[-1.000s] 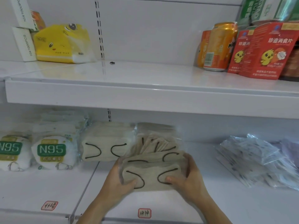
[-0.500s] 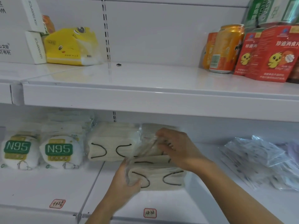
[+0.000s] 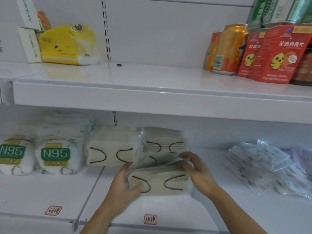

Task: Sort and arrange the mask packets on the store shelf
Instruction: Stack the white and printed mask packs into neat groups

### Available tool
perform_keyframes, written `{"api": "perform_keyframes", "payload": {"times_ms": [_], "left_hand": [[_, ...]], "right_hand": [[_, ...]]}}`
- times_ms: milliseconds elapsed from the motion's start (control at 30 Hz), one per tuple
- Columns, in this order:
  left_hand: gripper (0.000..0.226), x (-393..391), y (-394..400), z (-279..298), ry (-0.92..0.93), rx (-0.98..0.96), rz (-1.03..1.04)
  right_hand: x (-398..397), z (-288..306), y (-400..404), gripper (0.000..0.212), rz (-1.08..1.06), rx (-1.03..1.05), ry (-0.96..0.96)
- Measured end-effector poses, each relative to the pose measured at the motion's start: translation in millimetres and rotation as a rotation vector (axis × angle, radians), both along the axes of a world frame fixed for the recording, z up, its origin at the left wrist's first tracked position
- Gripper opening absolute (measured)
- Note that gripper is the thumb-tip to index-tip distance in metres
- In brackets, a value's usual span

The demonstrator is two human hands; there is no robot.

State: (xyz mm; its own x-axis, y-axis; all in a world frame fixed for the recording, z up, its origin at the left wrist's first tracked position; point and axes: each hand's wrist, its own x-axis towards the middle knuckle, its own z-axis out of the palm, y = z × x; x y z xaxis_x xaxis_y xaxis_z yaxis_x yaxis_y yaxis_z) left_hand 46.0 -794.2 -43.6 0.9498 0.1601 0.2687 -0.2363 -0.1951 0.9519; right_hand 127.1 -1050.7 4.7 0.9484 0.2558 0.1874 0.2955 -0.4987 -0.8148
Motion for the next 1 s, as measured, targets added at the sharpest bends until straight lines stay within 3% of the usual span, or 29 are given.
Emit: {"api": "perform_keyframes", "payload": {"times_ms": [100,167,267,333,433,600,700,733,800,900,1000], "left_hand": [[0.059,-0.2,-1.7,2.6,-0.021,0.028,0.005],[0.061,0.7,0.1,3.0,-0.052,0.068,0.003],[0.062,1.0,4.9,4.1,-0.075,0.067,0.000],[0.061,1.8,6.0,2.5,-0.071,0.064,0.016],[0.071,1.7,4.0,2.7,-0.061,0.051,0.024],[0.065,3.0,3.4,-3.4,-0.015,0.026,0.063],[0.069,2.2,2.4,-1.4,0.011,0.026,0.034],[0.066,2.0,1.7,-0.1,0.003,0.033,0.015],[0.059,1.1,0.4,2.4,-0.021,0.062,-0.011],[0.058,-1.5,-2.5,5.5,-0.028,0.057,0.008],[0.059,0.0,-3.9,3.2,0.004,0.040,0.035]], "right_hand": [[-4.8,16.3,4.9,0.036,-0.080,-0.021,-0.286],[-6.7,29.4,14.5,0.032,-0.009,-0.092,-0.372],[-7.3,38.6,36.8,0.048,0.236,-0.439,-0.301],[-4.9,34.3,51.8,0.043,0.306,-0.632,-0.344],[-2.6,43.8,62.9,0.016,0.299,-0.645,-0.468],[0.0,74.2,68.9,0.025,0.317,-0.938,-0.484],[0.1,64.9,77.1,0.018,0.407,-1.008,-0.442],[-0.1,59.7,79.4,0.016,0.429,-0.965,-0.379],[-2.9,55.2,77.9,0.033,0.410,-0.812,-0.247],[-0.5,51.2,52.2,0.040,0.219,-0.536,-0.223],[4.5,19.1,2.3,0.060,0.056,-0.050,-0.073]]}}
